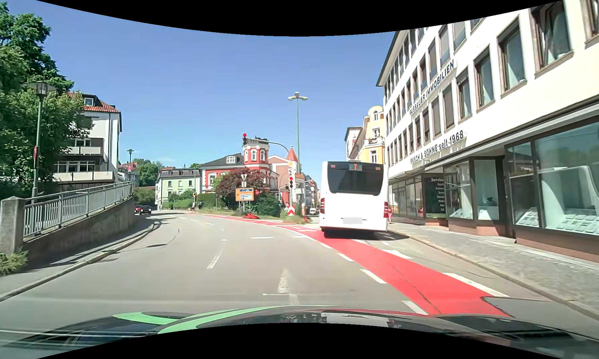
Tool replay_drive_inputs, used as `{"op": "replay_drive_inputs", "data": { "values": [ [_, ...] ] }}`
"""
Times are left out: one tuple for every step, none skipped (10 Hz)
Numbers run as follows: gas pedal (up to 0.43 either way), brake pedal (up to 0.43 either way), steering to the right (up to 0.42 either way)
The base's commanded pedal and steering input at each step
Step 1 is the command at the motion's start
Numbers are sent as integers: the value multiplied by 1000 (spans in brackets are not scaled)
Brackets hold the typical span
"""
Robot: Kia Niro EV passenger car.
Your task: Follow the waypoints while adhering to traffic rules and regulations
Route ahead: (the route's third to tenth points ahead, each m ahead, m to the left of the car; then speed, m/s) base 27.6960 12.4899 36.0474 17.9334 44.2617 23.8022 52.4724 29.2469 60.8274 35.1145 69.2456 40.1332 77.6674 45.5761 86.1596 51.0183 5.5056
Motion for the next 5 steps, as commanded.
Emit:
{"op": "replay_drive_inputs", "data": {
  "values": [
    [0, 165, -86],
    [0, 165, -82],
    [0, 171, -78],
    [0, 189, -74],
    [0, 207, -72]
  ]
}}
